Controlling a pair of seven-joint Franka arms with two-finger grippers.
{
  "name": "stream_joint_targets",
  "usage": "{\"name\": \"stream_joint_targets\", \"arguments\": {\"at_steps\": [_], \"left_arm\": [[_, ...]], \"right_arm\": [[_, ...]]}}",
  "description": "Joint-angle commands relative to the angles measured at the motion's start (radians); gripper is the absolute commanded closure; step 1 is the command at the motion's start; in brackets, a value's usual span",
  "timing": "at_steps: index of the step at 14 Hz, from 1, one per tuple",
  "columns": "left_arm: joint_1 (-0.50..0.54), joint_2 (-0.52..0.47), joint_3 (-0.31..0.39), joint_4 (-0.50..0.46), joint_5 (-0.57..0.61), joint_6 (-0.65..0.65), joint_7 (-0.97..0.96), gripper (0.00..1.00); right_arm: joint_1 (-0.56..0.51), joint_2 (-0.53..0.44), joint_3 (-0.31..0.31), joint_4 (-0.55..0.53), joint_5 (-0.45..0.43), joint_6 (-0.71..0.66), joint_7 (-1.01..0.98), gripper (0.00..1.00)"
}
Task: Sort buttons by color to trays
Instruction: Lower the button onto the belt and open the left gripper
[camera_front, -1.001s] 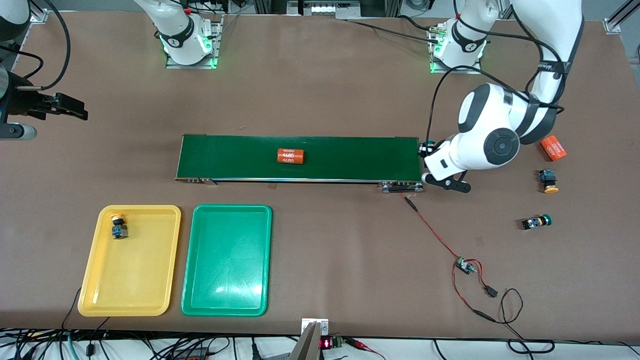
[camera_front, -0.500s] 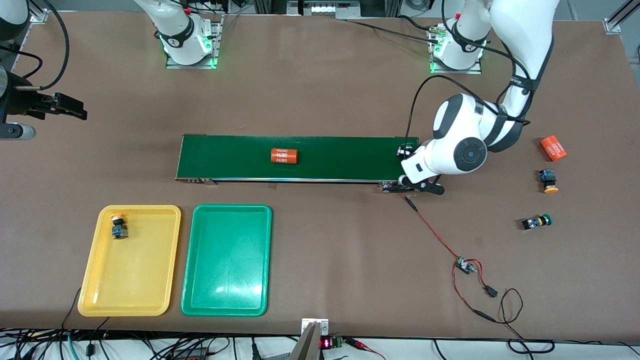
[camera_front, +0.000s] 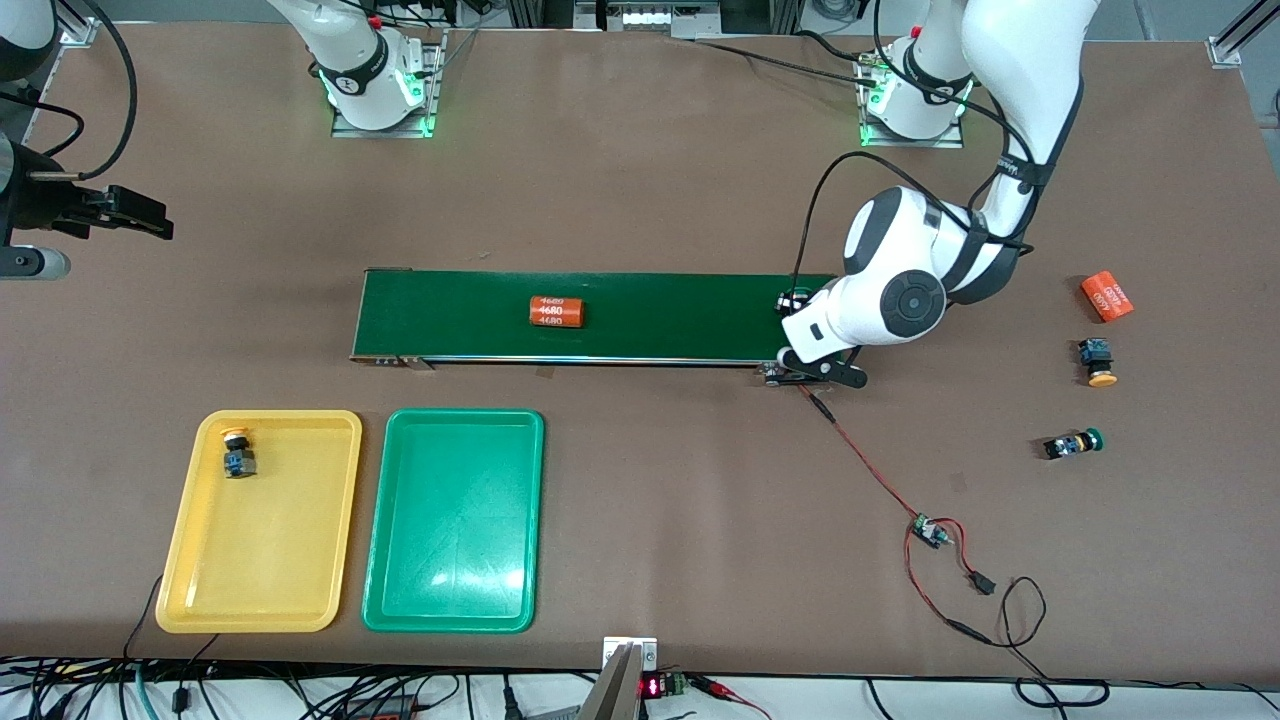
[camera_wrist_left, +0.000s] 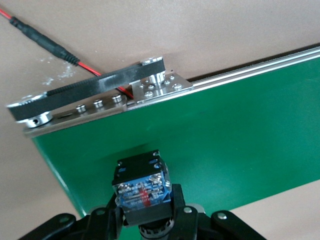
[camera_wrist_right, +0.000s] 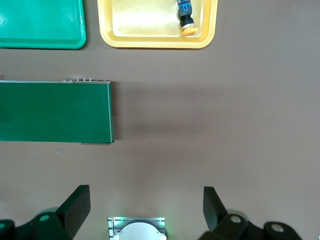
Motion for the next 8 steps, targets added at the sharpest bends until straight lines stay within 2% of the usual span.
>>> {"name": "stream_joint_targets", "arguments": {"at_steps": [1, 2, 3, 4, 5, 8], "left_arm": [[-0.030, 0.022, 0.009, 0.000, -0.020, 0.029, -0.007, 0.97], [-0.047, 0.028, 0.009, -0.002, -0.021, 0.029, -0.007, 0.95], [-0.049, 0.031, 0.009, 0.000, -0.020, 0.029, -0.007, 0.78], [-0.049, 0.031, 0.009, 0.000, -0.020, 0.029, -0.005, 0.34], [-0.047, 0.017, 0.009, 0.001, -0.020, 0.026, 0.007, 0.00], [-0.025, -0.062, 0.030, 0.004, -0.020, 0.015, 0.009, 0.00]], "right_arm": [[-0.001, -0.016, -0.001, -0.007, 0.017, -0.012, 0.006, 0.00], [-0.002, -0.016, -0.001, -0.007, 0.017, -0.012, 0.006, 0.00], [-0.004, -0.016, -0.001, -0.009, 0.017, -0.012, 0.006, 0.00], [-0.004, -0.016, -0.001, -0.009, 0.017, -0.012, 0.004, 0.00], [-0.004, -0.016, -0.001, -0.009, 0.017, -0.012, 0.006, 0.00], [-0.004, -0.016, -0.001, -0.009, 0.017, -0.013, 0.004, 0.00]]}}
